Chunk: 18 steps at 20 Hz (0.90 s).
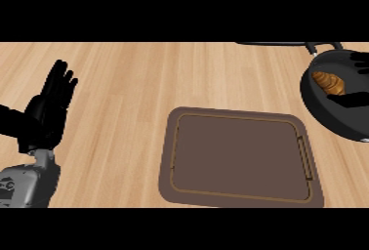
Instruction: Pick the croissant from the tray and place it in the pot
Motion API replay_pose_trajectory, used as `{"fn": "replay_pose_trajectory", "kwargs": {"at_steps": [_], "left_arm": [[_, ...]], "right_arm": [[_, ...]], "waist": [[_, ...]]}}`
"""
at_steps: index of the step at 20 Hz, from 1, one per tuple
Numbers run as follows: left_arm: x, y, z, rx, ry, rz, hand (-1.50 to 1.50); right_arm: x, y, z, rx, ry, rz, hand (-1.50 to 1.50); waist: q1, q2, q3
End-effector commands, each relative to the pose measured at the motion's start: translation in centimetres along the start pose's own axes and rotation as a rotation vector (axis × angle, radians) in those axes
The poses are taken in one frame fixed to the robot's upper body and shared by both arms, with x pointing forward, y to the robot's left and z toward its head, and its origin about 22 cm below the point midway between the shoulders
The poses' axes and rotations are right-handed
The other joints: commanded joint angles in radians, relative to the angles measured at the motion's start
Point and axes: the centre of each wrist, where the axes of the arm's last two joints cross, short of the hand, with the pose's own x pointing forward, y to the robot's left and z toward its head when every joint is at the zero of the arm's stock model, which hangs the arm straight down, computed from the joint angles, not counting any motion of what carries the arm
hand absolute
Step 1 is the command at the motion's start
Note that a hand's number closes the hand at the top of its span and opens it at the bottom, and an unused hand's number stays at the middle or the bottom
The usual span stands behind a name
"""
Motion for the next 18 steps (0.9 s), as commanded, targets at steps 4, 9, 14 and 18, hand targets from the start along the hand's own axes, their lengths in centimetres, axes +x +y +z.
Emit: {"fn": "replay_pose_trajectory", "kwargs": {"at_steps": [4,9,14,18], "left_arm": [[1.4,0.5,-0.2,-0.013,0.024,0.008,0.00],[0.5,-0.4,0.2,0.005,-0.002,-0.010,0.00],[-1.3,1.4,1.2,-0.004,0.010,0.004,0.00],[0.5,1.0,1.4,-0.005,0.003,-0.014,0.00]], "right_arm": [[0.7,0.6,-0.9,-0.033,-0.096,-0.384,-1.50],[-1.9,-4.2,-0.8,-0.106,-0.101,-0.560,-1.50],[-5.1,-6.7,0.8,-0.135,-0.056,-0.616,-1.50],[-7.5,-10.2,2.4,-0.122,-0.042,-0.650,-1.50]], "waist": [[0.001,-0.002,0.002],[-0.011,-0.002,0.000],[-0.007,-0.002,0.000],[-0.003,-0.004,0.001]]}}
